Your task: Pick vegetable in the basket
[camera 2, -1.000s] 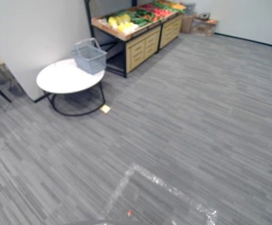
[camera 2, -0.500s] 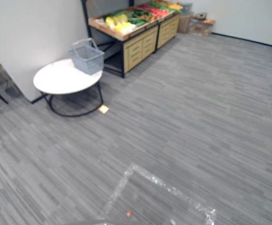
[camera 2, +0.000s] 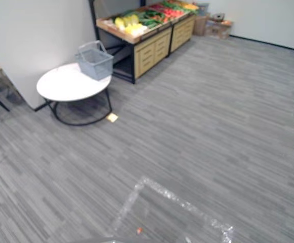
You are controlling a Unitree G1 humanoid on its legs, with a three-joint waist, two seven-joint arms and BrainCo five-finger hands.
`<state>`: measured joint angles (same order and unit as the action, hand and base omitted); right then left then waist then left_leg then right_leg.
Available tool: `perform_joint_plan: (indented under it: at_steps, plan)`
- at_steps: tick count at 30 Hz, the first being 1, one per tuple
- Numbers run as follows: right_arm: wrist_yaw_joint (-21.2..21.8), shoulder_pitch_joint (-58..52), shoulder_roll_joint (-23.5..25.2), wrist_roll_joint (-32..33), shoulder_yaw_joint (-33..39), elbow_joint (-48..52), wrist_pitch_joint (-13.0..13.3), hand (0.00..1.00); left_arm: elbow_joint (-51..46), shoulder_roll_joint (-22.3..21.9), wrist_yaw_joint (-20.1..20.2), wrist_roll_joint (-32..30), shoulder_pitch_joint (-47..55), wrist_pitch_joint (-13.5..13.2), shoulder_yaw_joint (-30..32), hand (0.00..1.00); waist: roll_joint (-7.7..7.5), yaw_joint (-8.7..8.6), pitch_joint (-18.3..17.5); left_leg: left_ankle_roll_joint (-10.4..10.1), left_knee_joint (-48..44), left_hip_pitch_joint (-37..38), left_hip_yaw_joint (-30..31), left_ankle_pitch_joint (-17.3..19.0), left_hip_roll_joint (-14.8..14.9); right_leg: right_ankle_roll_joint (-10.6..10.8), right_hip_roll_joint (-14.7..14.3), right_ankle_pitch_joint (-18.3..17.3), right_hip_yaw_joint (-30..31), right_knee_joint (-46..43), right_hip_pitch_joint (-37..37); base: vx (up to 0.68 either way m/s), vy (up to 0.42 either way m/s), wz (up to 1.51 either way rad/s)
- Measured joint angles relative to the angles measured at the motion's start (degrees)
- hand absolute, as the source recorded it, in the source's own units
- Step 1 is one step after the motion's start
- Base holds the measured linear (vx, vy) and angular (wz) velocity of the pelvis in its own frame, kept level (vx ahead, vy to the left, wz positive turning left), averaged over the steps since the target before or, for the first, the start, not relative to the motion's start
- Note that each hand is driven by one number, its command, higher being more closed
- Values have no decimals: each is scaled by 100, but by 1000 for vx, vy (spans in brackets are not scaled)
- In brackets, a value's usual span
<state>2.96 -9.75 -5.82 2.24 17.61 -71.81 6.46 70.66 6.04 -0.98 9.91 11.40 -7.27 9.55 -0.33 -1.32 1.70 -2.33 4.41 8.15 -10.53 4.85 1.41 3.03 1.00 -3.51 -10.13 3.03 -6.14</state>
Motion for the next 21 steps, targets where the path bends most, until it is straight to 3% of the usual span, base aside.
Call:
perform_joint_plan:
  at_steps: [7, 10, 11, 13, 15, 16, 17, 18, 20, 21]
  plan:
    - [-8, 23, -10, -10, -6, 7, -1, 0, -2, 37, -19, -1, -42, -1, -143, 0, -3, 0, 7, 12, 17, -106, 10, -10, 9, -8, -4, -11, -42, -32, 111, -4, -9, 1]
    - [-23, 267, -1, -9, 9, 28, 0, 0, -14, 71, -85, 7, -220, -2, -136, 0, 1, -8, 315, 2, -128, -238, -28, -4, 35, -60, 57, -339, -36, -785, 546, -7, -13, -6]
    - [-39, 306, 27, -3, 7, 48, -1, 0, -17, 116, -108, 18, -286, -4, -130, 0, -74, -13, 394, -81, -314, -385, -52, 61, 34, -77, 107, -474, -38, -1067, 735, -58, -34, 0]
    - [-72, 367, 98, 10, 9, 98, 1, 0, -69, 186, -120, 53, -383, -8, -99, 0, -181, -5, 533, -126, -1218, -883, -144, 443, 139, -144, 155, -680, -38, -1384, 972, -65, -70, 5]
    - [-113, 382, 134, 16, 70, 120, 1, 0, -177, 141, -116, 117, -389, -10, 175, 0, -210, 8, 725, -205, -3324, -1755, -188, 663, 437, -279, 140, -855, -78, -1469, 827, -12, -97, 9]
    - [-111, 368, 87, 5, 116, 129, 1, 0, -319, 23, -120, 145, -360, -17, 472, 0, -95, 25, 876, -65, -4622, -2233, -75, 407, 667, -303, 80, -949, -151, -1539, 590, 57, -53, 13]
    - [-118, 370, 72, 2, 116, 130, 0, 0, -371, -29, -118, 180, -348, -17, 551, 0, -53, 35, 935, 18, -5116, -2405, -30, 171, 741, -330, 78, -1006, -190, -1611, 472, 108, -3, 22]
    - [-122, 309, 56, -9, 69, 141, -5, 0, -469, -98, -114, 295, -305, -16, 613, 0, -97, 42, 993, 0, -5864, -2716, 29, -287, 801, -350, 155, -1171, -233, -1740, 311, 121, 43, 24]
    - [-141, 341, 20, -17, -54, 221, -20, 0, -537, -135, -110, 358, -278, -20, 659, 0, -74, 113, 991, -49, -6331, -3163, 3, -35, 810, -271, 321, -1337, -266, -1788, 114, 178, 65, 22]
    - [-147, 463, -12, -24, -4, 219, -23, 0, -528, -150, -114, 450, -296, -28, 625, 0, -67, 167, 994, -115, -5820, -3350, -13, 47, 774, -251, 414, -1348, -264, -1717, 68, 206, 86, 10]
